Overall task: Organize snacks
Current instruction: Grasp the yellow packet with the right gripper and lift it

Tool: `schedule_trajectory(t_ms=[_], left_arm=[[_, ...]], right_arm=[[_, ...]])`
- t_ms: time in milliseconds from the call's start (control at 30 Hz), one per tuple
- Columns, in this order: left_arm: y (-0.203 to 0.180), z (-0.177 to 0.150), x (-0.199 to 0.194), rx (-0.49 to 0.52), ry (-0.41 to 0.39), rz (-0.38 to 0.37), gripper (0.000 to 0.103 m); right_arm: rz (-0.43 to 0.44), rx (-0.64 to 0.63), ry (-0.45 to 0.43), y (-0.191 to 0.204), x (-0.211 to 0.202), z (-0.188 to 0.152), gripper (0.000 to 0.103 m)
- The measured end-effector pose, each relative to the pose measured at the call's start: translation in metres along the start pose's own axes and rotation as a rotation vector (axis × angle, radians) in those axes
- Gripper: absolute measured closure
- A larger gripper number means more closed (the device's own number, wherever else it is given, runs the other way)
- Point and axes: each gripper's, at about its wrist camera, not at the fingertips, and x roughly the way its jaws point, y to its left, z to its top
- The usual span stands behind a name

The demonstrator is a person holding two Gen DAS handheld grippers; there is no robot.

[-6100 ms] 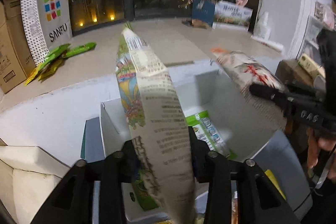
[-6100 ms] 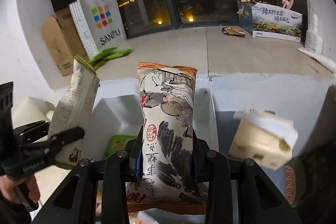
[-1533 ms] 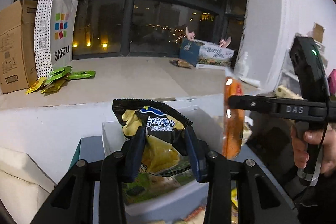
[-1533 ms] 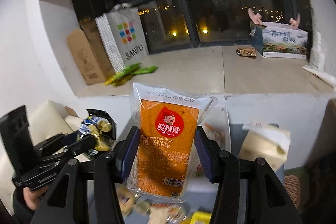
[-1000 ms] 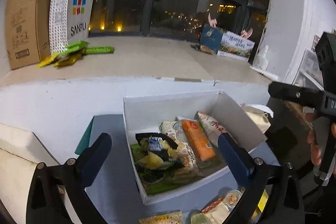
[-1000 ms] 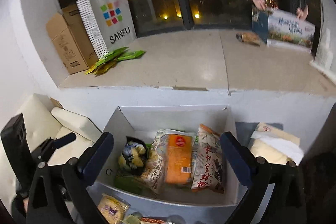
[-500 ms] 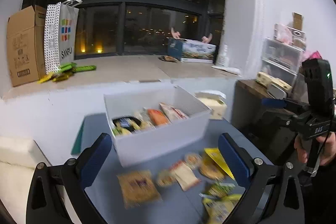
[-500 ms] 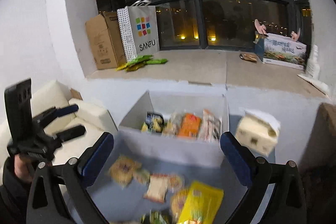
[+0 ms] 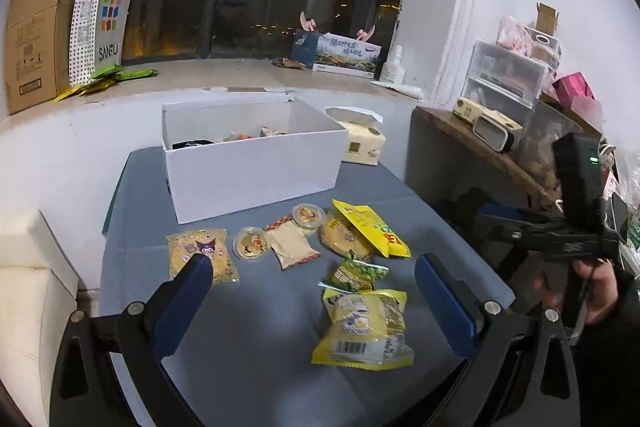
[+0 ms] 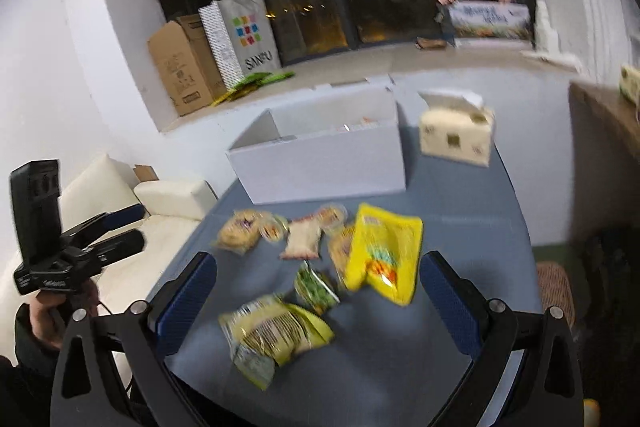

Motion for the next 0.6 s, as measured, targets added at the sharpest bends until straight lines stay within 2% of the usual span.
schedule_trajectory(t_ms=[233, 500, 600], left_arm=[[-0.012, -0.004, -0.001, 0.015, 0.015, -0.028, 0.000], [-0.018, -0.012, 0.004, 0.032, 0.046, -0.036, 0.000], [-0.016, -0.014, 0.005, 0.031, 0.053, -0.034, 0.000]], right_arm=[[-0.003, 0.069, 0.095, -0.023, 0.040, -0.004, 0.000], [0.001, 0.131, 0.251, -0.059, 0.131, 0.011, 0.000], [-0.038, 0.133, 0.310, -0.067, 0.160, 0.014, 0.000]])
